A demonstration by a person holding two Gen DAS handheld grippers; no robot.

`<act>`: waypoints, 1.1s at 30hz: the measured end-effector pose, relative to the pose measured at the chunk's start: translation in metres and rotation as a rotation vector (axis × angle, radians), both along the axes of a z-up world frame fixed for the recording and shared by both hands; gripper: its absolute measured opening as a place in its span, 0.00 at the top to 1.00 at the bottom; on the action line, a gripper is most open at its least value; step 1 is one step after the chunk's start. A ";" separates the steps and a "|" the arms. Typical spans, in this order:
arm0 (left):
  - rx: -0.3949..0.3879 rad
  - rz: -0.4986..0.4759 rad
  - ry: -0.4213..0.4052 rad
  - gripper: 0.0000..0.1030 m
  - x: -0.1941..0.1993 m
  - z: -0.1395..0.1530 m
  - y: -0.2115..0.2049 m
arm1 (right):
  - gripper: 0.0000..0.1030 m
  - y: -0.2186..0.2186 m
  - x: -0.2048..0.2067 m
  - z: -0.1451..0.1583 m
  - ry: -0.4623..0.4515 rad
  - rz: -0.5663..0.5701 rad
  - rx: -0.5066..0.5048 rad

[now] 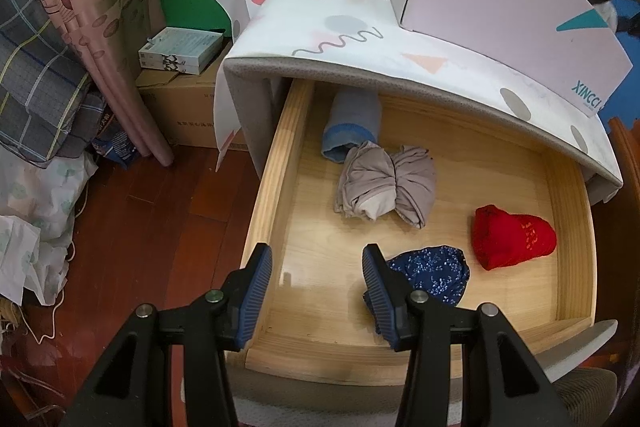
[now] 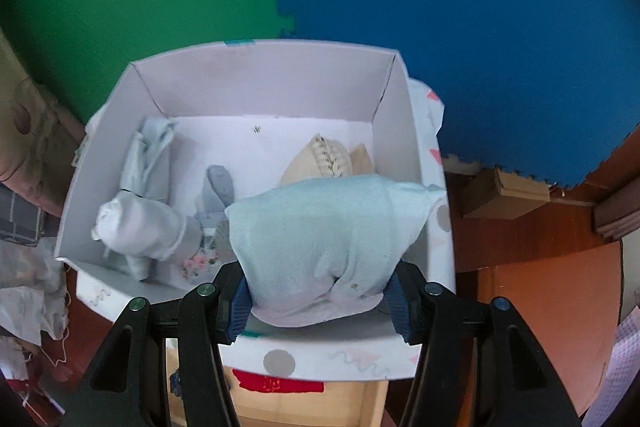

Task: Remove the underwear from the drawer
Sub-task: 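Lift the pale blue garment into the white box and open the right gripper, then return the right gripper to the drawer and grasp the red sock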

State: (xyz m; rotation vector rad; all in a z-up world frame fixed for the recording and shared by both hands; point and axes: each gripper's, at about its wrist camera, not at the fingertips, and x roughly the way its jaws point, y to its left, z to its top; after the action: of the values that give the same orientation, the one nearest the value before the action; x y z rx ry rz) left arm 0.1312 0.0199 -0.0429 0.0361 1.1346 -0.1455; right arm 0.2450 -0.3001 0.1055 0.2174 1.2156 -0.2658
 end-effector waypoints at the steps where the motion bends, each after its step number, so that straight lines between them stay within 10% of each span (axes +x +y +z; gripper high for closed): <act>1: 0.000 0.000 0.000 0.53 0.000 0.000 0.000 | 0.48 -0.001 0.001 -0.005 0.005 -0.005 0.003; 10: 0.001 0.008 -0.003 0.53 0.001 0.000 0.000 | 0.40 -0.006 0.001 -0.015 0.025 0.005 -0.001; 24: 0.022 -0.002 0.001 0.53 -0.001 -0.002 -0.003 | 0.33 0.013 -0.069 0.061 -0.115 0.143 -0.036; 33: 0.029 -0.010 0.017 0.53 -0.001 -0.005 -0.006 | 0.33 0.042 -0.142 0.029 -0.068 0.305 0.015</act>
State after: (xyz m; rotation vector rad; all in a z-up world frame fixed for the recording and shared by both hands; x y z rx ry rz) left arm 0.1303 0.0141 -0.0483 0.0671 1.1533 -0.1384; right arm 0.1028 -0.2576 0.1342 0.0520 1.1655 0.0158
